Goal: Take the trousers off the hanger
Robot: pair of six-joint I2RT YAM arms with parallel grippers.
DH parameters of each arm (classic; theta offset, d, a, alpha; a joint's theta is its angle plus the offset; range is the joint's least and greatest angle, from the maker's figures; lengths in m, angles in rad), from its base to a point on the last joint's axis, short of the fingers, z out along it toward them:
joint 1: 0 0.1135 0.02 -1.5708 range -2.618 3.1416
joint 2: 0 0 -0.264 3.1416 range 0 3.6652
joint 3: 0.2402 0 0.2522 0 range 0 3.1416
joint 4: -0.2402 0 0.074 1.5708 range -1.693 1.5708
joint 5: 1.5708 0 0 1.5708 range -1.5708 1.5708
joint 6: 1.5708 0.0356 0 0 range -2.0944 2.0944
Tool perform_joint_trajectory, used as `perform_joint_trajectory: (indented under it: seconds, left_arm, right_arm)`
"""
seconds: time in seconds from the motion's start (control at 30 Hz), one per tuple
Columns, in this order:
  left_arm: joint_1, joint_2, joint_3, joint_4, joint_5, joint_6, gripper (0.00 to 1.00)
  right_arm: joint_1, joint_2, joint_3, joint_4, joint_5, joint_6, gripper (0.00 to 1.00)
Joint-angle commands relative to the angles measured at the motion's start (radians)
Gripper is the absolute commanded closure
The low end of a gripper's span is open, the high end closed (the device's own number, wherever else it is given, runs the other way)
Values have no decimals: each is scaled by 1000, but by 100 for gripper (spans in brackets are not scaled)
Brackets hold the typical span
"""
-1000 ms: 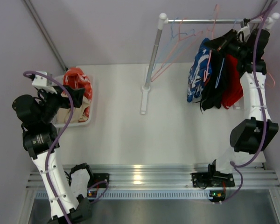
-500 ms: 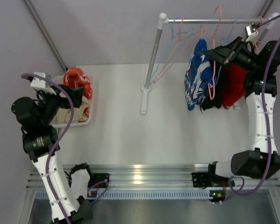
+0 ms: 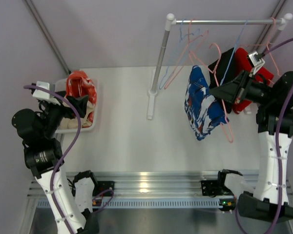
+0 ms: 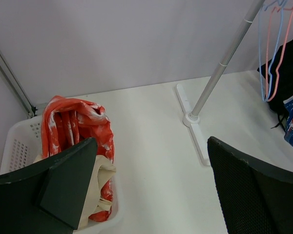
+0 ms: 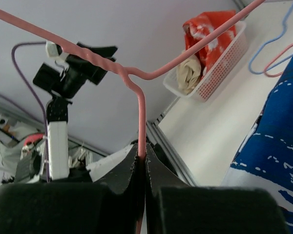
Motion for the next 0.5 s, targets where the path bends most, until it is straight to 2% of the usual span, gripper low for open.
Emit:
perform_joint_trajectory:
  seconds: [0.0,0.07,0.17,0.3,0.37,0.4,0.47]
  left_arm:
    - [4,-25,2,-23,11,21,1]
    - [4,-43,-7,-40,13,17,1]
    - [4,-75,-28,-56,19,3,1]
    - [4,-92,-42,-74,28,-13,1]
    - [4,-100,-42,-83,31,-19,1]
    - [4,-106,-42,-88,32,-19,1]
    - [2,-112,-44,-93,32,-19,1]
  right_arm:
    - [-15,-138,57,-68,-150,-181,100]
    - [-15,-190,59,-85,-211,-187,100]
    - [-14,-233,71,5,-245,-99,100]
    - [12,-217,116,16,-195,-40,100]
    - [79,-189,103,57,-122,0,100]
    - [171,-177,94,94,-86,53,100]
    - [303,-117,100,116,21,60,100]
